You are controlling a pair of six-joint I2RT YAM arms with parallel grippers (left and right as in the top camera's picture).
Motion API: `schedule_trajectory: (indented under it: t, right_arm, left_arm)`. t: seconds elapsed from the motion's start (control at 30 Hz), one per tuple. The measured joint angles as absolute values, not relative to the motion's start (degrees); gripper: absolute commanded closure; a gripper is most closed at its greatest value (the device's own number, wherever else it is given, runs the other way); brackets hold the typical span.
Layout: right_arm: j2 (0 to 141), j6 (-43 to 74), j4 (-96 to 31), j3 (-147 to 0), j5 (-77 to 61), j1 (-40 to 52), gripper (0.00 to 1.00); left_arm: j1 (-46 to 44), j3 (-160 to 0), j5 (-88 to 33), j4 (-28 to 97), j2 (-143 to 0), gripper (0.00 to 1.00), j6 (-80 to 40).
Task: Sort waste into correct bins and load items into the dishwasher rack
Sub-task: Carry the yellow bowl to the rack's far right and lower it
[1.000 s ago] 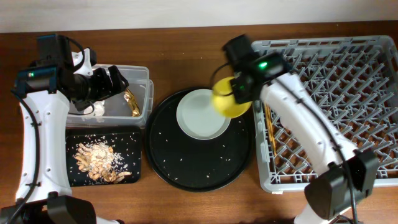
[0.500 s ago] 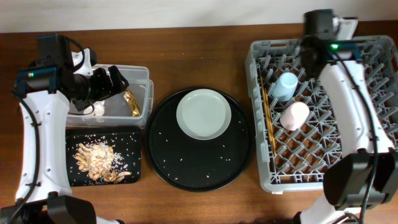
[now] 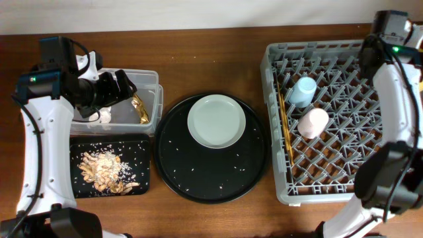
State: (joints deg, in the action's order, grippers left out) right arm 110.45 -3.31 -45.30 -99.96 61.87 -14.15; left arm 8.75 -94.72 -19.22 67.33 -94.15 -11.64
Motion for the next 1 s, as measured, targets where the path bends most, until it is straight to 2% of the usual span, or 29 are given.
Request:
schedule_trajectory:
  t: [0.23,0.5,0.83,0.87,0.93,1.0]
  right_arm:
    - [117.3,-8.8,-44.8,-100.0,61.9,-13.4,0.96]
    - [117.5,-9.9,-44.6,-100.0,62.1,-6.9,0.96]
    - [117.5,-11.2,-46.0,-100.0,60.1,-6.4,0.96]
    - [117.5,-11.2,-46.3,-100.0,59.8,-6.1,0.95]
    - [117.5,-11.3,-46.4,-100.0,59.2,-5.3,0.83]
    - [117.5,-11.7,-46.7,-100.0,57.0,-3.8,0.78]
  left_arm:
    - [8.8,-94.7,-19.2,67.3,-94.1,0.01,-11.6]
    - [8.8,-94.7,-19.2,67.3,-94.1,0.01,-11.6]
    - [8.8,-94.7,-19.2,67.3,-94.1,0.01,-11.6]
    - [8.8,-94.7,-19.2,67.3,-94.1,0.01,-11.6]
    - [8.8,-94.7,-19.2,67.3,-94.1,0.01,-11.6]
    - [8.8,-94.7,-19.2,67.3,-94.1,0.01,-11.6]
